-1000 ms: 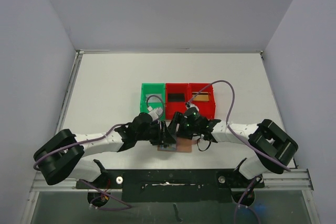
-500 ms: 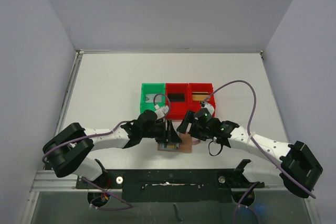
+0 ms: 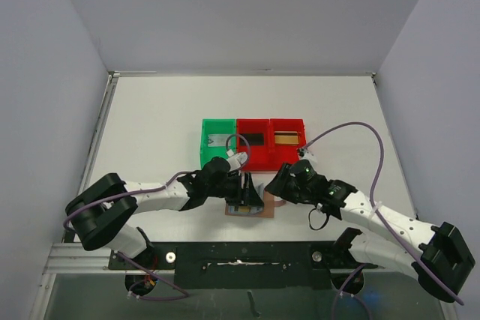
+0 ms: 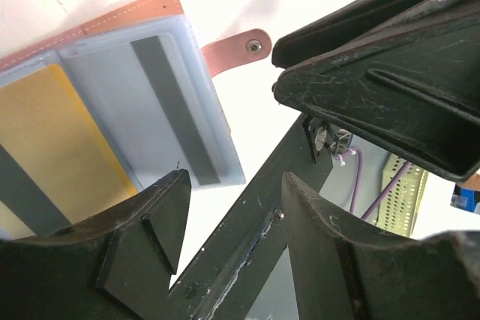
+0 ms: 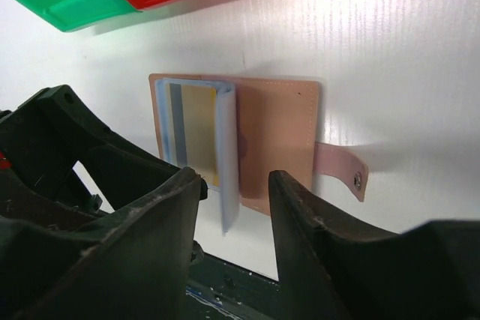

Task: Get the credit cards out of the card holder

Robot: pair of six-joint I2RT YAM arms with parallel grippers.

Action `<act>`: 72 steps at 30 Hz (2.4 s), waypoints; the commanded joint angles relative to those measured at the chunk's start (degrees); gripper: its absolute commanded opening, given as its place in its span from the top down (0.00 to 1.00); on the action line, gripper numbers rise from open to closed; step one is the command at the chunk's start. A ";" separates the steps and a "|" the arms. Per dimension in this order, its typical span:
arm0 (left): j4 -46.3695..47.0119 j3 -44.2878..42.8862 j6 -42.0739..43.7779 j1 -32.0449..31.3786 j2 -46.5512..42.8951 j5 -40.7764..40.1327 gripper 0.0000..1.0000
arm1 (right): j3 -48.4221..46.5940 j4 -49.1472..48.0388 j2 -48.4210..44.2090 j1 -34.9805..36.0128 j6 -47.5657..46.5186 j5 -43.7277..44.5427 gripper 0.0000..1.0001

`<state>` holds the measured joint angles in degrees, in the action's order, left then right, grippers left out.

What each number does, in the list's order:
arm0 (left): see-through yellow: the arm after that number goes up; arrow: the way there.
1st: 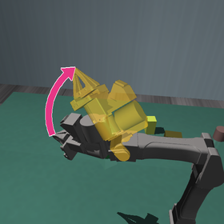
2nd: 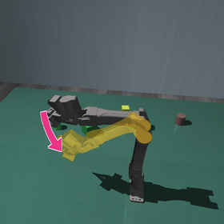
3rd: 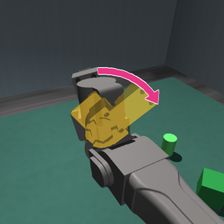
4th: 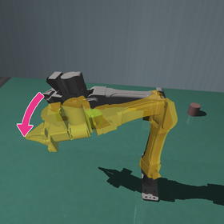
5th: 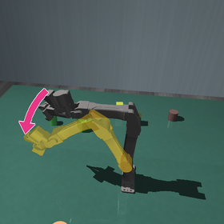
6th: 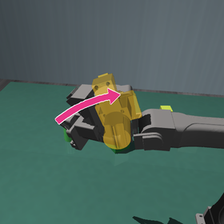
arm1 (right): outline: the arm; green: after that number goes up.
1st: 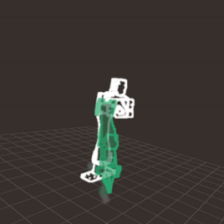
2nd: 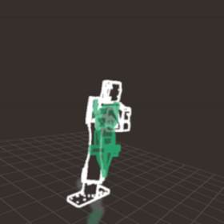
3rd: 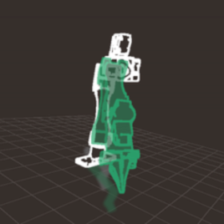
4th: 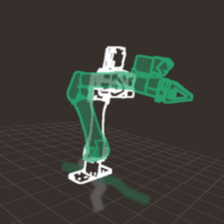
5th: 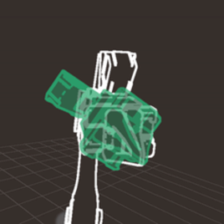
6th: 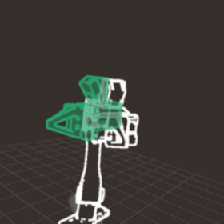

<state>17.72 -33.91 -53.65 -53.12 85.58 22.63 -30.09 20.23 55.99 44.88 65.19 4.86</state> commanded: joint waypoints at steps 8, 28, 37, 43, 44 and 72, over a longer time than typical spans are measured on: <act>-1.56 -3.27 1.51 -1.62 1.69 -0.80 0.48 | -5.02 -4.75 7.65 -0.33 -3.46 -4.24 0.64; -7.71 -0.57 1.13 -0.55 -7.85 -11.63 0.48 | 3.68 -12.12 21.62 1.72 0.89 -3.19 0.71; -3.18 -1.97 -3.26 4.46 -0.79 -4.80 0.48 | 7.89 -13.76 22.06 2.42 6.89 -0.25 0.72; -4.12 -1.89 -4.19 4.26 1.79 -4.84 0.48 | 10.14 -16.36 20.69 2.39 7.02 -1.25 0.71; -3.71 -1.57 -4.45 4.27 1.98 -4.69 0.49 | 10.41 -16.58 20.52 2.44 7.02 -1.37 0.71; 5.41 5.84 -11.41 4.28 3.69 -5.69 0.77 | -0.58 5.13 3.44 1.17 -0.69 1.13 0.68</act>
<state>21.52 -28.60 -65.65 -48.90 89.80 17.41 -26.26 17.23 62.89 46.85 68.20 2.74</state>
